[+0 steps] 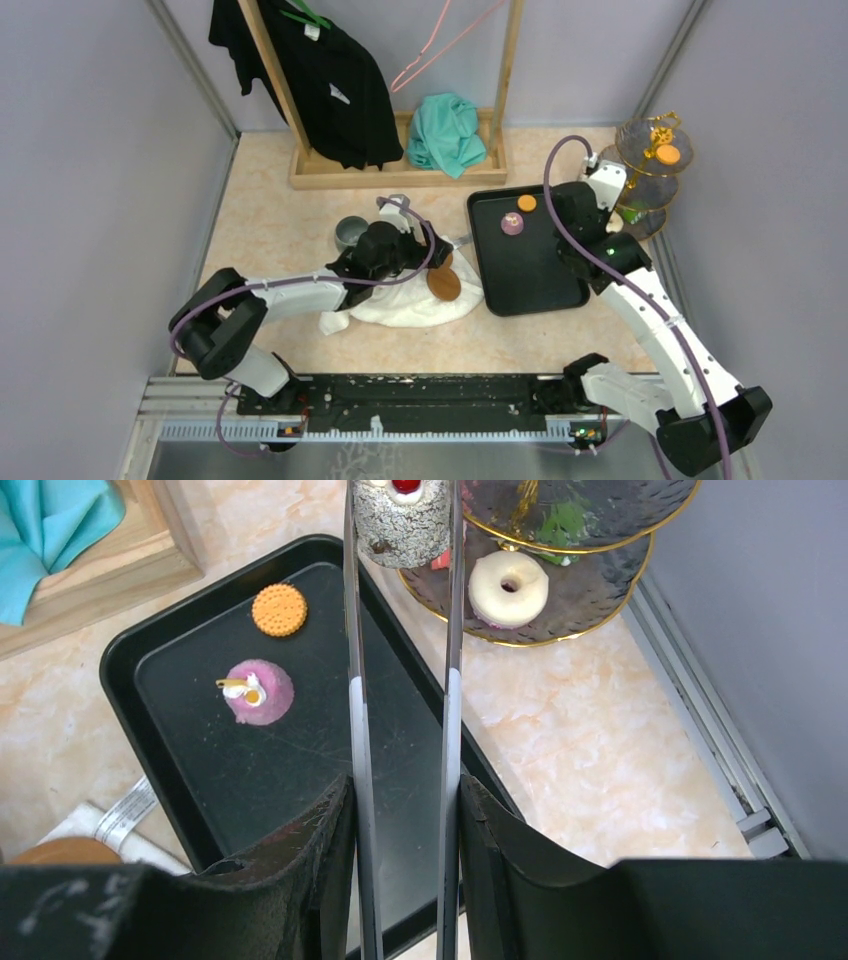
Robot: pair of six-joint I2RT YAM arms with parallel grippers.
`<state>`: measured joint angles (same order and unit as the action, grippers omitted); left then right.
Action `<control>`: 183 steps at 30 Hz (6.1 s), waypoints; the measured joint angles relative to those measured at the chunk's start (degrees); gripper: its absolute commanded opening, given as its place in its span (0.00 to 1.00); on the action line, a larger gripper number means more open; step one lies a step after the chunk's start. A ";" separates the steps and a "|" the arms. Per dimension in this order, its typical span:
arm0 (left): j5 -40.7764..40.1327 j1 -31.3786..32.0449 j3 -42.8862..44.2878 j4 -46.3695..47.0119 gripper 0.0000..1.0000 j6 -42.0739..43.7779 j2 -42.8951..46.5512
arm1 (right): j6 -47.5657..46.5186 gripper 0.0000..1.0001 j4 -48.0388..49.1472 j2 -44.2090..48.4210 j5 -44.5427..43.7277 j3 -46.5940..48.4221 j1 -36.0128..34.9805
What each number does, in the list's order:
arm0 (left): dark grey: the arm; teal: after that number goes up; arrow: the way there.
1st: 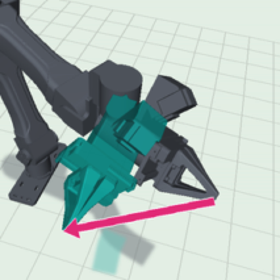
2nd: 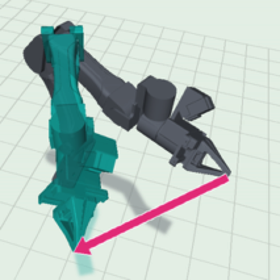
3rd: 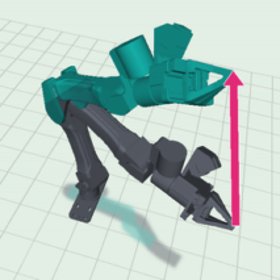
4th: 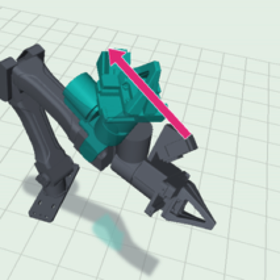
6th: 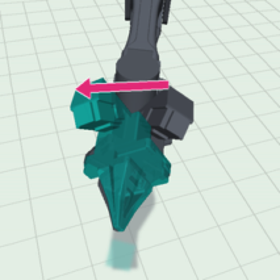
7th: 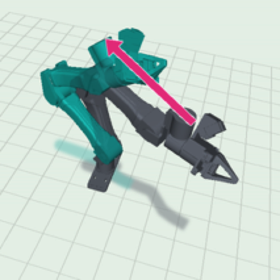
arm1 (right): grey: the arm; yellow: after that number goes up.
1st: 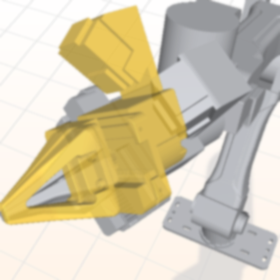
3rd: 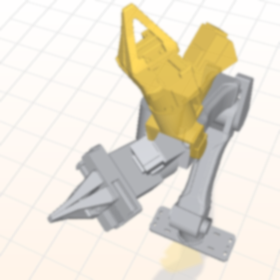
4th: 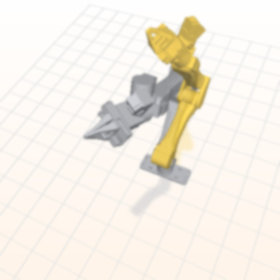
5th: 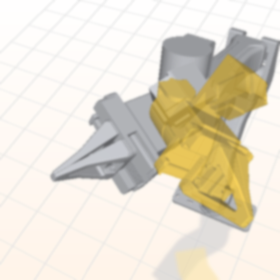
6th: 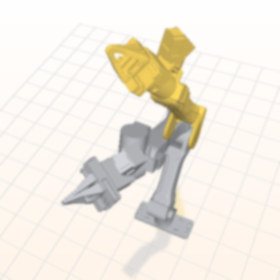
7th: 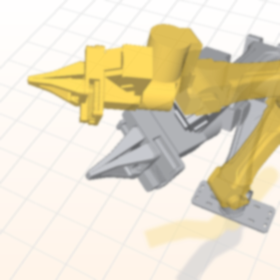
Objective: Serve the afternoon tea
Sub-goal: Place the desert on the desert table, then pick up the desert from the tray.
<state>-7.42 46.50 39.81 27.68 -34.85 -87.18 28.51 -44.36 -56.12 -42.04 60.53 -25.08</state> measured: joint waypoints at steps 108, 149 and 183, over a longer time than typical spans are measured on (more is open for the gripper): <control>6.62 -2.29 8.28 5.79 0.96 -1.36 -14.49 | -6.91 0.44 15.98 -10.25 14.97 1.38 21.90; 6.67 -3.56 7.43 5.90 0.96 -2.03 -13.84 | -3.37 0.42 11.50 -1.40 16.50 -13.51 -6.19; 8.13 -5.18 8.59 7.96 0.95 -3.10 -16.26 | -2.29 0.45 18.34 -2.93 22.77 -21.66 -6.64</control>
<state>0.71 41.32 48.40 35.64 -37.95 -103.44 26.22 -26.02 -59.05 -19.27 38.87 -31.73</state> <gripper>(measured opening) 0.954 0.457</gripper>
